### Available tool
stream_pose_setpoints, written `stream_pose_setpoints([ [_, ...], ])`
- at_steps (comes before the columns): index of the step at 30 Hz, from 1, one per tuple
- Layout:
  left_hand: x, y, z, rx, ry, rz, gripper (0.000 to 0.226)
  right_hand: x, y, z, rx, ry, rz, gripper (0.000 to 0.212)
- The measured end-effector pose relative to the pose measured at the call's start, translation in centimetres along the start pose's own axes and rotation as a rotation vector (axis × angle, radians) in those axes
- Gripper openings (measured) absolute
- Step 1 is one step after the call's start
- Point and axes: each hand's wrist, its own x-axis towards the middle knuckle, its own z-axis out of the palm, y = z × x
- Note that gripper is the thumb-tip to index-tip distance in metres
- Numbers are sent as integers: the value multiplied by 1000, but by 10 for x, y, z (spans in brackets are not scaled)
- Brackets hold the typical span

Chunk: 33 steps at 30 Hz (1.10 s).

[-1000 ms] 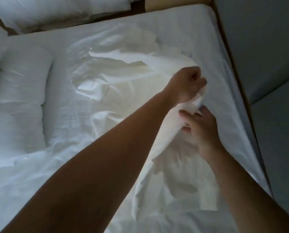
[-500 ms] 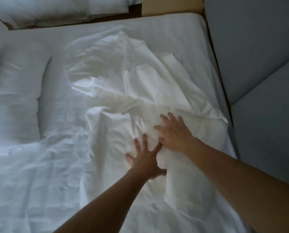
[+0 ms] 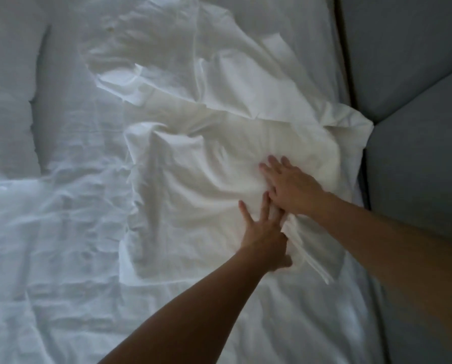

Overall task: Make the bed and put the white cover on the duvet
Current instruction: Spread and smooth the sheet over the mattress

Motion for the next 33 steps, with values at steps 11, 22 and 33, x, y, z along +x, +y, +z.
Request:
stream_pose_setpoints([
  [11,-83,-114,38,-263,233,-620,93,-68,56,38,-129,-52,331,74],
  [22,-103,-157,35,-719,457,-791,64,-9,-134,18,128,-157,10,88],
  [33,-146,-177,56,-904,449,-767,90,47,-231,-4,253,-152,268,105],
])
